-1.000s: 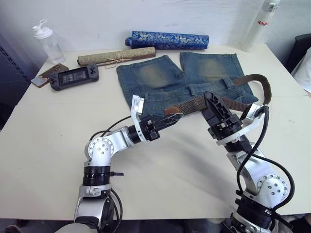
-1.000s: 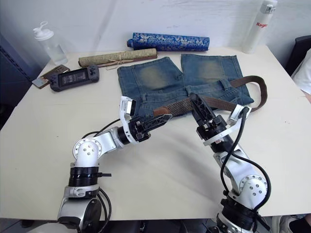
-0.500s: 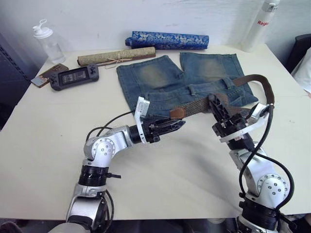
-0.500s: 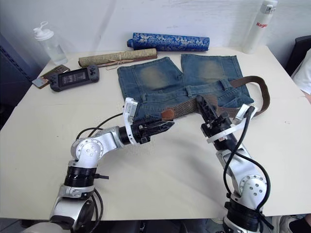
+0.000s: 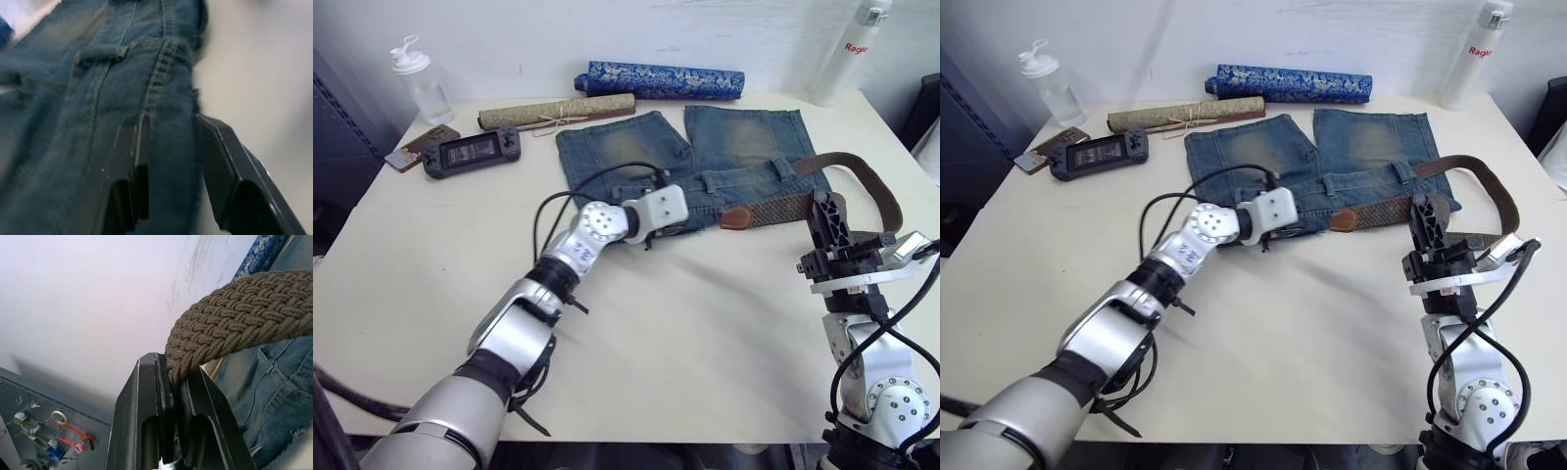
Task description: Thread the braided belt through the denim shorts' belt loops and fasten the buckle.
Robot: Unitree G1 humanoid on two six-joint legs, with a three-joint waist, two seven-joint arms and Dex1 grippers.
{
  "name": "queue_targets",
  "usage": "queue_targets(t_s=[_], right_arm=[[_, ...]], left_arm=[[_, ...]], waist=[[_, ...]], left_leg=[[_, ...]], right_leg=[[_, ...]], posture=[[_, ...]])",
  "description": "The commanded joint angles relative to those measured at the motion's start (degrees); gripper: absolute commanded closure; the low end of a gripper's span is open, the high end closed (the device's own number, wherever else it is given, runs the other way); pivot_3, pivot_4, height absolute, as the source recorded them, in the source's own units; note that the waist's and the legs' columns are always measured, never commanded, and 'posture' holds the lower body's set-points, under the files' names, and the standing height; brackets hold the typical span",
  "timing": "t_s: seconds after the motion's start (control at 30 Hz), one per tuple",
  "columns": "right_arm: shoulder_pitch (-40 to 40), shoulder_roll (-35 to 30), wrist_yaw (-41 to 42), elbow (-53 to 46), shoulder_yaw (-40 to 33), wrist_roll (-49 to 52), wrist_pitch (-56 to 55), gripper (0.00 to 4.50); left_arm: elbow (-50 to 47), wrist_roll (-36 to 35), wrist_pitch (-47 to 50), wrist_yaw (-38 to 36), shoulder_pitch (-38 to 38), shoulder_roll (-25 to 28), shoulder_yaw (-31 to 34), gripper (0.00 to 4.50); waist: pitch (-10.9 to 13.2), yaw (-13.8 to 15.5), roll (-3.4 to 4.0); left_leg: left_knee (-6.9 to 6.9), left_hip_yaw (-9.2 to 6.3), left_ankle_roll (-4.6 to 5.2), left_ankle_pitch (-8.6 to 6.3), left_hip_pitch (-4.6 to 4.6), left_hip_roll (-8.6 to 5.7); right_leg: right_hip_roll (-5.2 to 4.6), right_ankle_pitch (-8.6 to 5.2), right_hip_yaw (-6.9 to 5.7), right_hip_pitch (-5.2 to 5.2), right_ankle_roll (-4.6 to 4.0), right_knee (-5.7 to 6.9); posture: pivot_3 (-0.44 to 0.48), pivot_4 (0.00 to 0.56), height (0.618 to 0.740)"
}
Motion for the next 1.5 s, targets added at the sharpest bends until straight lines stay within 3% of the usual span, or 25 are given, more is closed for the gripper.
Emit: queue_targets(t_s=[0.03, 0.1, 0.23, 0.27, 0.37, 0.47, 0.67, 0.77, 0.9, 1.0, 1.23, 1.3, 1.33, 1.47, 1.5], right_arm=[[0.1, -1.0, 1.2, -3.3, 0.4, 1.9, -1.4, 4.5], [0.3, -1.2, 1.1, -3.4, 0.8, 1.9, -1.8, 4.5], [0.7, -1.7, 1.0, -4.0, 1.5, 1.9, -2.6, 4.5], [0.7, -1.8, 0.9, -4.0, 1.6, 1.9, -2.8, 4.5], [0.8, -1.9, 0.6, -4.2, 2.1, 1.7, -3.2, 4.5], [1.1, -1.5, 0.0, -5.0, 2.7, 1.3, -4.0, 4.5], [2.4, -0.8, -0.5, -7.3, 3.1, 0.9, -6.9, 4.5], [3.5, -1.4, -1.1, -7.9, 2.9, 1.4, -7.7, 4.5], [4.5, -3.8, -2.6, -7.9, 2.7, 1.6, -7.4, 4.5], [4.8, -7.9, -5.0, -6.5, 3.3, 2.0, -5.3, 4.5], [5.2, -11.4, -6.9, -4.4, 3.5, 2.4, -4.1, 4.5], [5.3, -12.9, -6.8, -3.5, 3.5, 2.2, -2.9, 4.5], [5.3, -13.3, -6.7, -3.2, 3.6, 2.1, -2.6, 4.5], [4.4, -15.2, -7.3, -1.4, 3.5, 3.1, -1.1, 4.5], [4.2, -15.6, -7.4, -1.1, 3.5, 3.3, -0.8, 4.5]], left_arm=[[8.3, 4.6, -4.5, 5.4, -3.7, -3.4, -0.6, 2.76], [11.4, 5.9, -5.6, 6.3, -4.6, -4.4, -0.5, 3.0], [13.6, 6.9, -7.3, 6.1, -5.3, -4.8, 0.7, 4.36], [13.8, 6.9, -7.5, 5.9, -5.4, -4.8, 1.0, 4.44], [12.8, 6.2, -8.0, 2.0, -4.7, -3.2, 2.2, 4.44], [3.3, 1.6, -11.2, -7.5, -0.2, 1.2, 5.3, 4.44], [-27.3, -7.1, -10.0, -20.2, 18.9, 18.7, 12.4, 4.44], [-42.3, -18.3, -1.8, -26.0, 29.5, 24.1, 18.1, 4.44], [-54.1, -23.6, -1.8, -32.6, 42.8, 31.7, 21.2, 4.44], [-61.3, -25.1, -1.3, -33.2, 53.6, 35.6, 23.9, 4.44], [-66.0, -24.2, 0.6, -29.5, 59.0, 35.0, 25.3, 4.44], [-67.6, -26.0, 2.7, -29.5, 59.4, 34.8, 25.7, 3.43], [-68.0, -26.5, 3.3, -29.5, 59.4, 34.8, 25.9, 3.35], [-72.5, -36.0, 14.7, -32.8, 58.6, 38.7, 28.4, 1.93], [-73.3, -38.7, 18.0, -34.0, 58.4, 40.0, 29.3, 1.93]], waist=[[0.0, -0.2, -0.02], [0.0, -0.4, -0.03], [0.0, -0.3, -0.02], [0.0, -0.3, -0.02], [0.0, -0.4, -0.02], [0.0, -0.8, -0.01], [0.0, -2.7, 0.11], [0.0, -3.1, 0.17], [0.0, -2.3, 0.2], [-0.1, -2.0, 0.35], [-0.1, -0.1, 0.33], [-0.1, -0.1, 0.33], [-0.1, -0.1, 0.33], [-0.1, -0.2, 0.33], [-0.1, -0.3, 0.33]], left_leg=[[-0.01, -0.01, 0.01, -0.01, 0.01, -0.02], [-0.03, -0.01, 0.02, 0.0, 0.04, -0.11], [-0.08, -0.07, 0.0, 0.04, 0.1, -0.06], [-0.08, -0.08, 0.0, 0.04, 0.1, -0.06], [-0.07, -0.08, 0.0, 0.04, 0.1, -0.07], [-0.1, -0.08, -0.02, 0.05, 0.12, -0.06], [-0.56, -0.18, -0.46, 0.28, 0.21, 0.12], [-0.64, -0.3, -0.55, 0.33, 0.24, 0.13], [-0.61, -0.38, -0.53, 0.32, 0.25, 0.06], [-0.6, -0.3, -0.34, 0.19, 0.31, 0.07], [-0.57, -0.3, -0.33, 0.2, 0.3, 0.07], [-0.57, -0.26, -0.32, 0.19, 0.29, 0.06], [-0.57, -0.26, -0.31, 0.19, 0.29, 0.06], [-0.57, -0.27, -0.29, 0.17, 0.3, 0.07], [-0.57, -0.27, -0.29, 0.18, 0.3, 0.08]], right_leg=[[0.01, 0.0, 0.0, 0.0, 0.01, 0.0], [0.09, 0.0, 0.0, -0.01, 0.03, 0.01], [0.19, 0.0, -0.03, -0.03, 0.03, 0.09], [0.19, 0.0, -0.03, -0.02, 0.03, 0.08], [0.19, 0.0, -0.02, -0.02, 0.03, 0.08], [0.2, 0.0, -0.01, -0.05, 0.03, 0.09], [0.24, -0.05, 0.12, -0.25, -0.07, 0.04], [0.24, -0.08, 0.17, -0.27, -0.12, 0.04], [0.21, -0.07, 0.21, -0.23, -0.15, 0.08], [0.21, -0.11, 0.3, -0.25, -0.22, 0.14], [0.19, -0.12, 0.31, -0.23, -0.31, 0.26], [0.18, -0.12, 0.34, -0.23, -0.31, 0.25], [0.18, -0.11, 0.34, -0.23, -0.3, 0.25], [0.2, -0.11, 0.32, -0.24, -0.3, 0.26], [0.2, -0.11, 0.33, -0.24, -0.3, 0.27]], posture=[[0.0, 0.15, 0.637], [0.0, 0.15, 0.637], [0.0, 0.15, 0.637], [0.0, 0.15, 0.637], [0.0, 0.15, 0.637], [0.0, 0.15, 0.637], [0.0, 0.15, 0.637], [0.0, 0.15, 0.637], [0.0, 0.15, 0.637], [0.0, 0.15, 0.637], [0.0, 0.15, 0.637], [0.0, 0.15, 0.637], [0.0, 0.15, 0.637], [0.0, 0.15, 0.637], [0.0, 0.15, 0.637]])
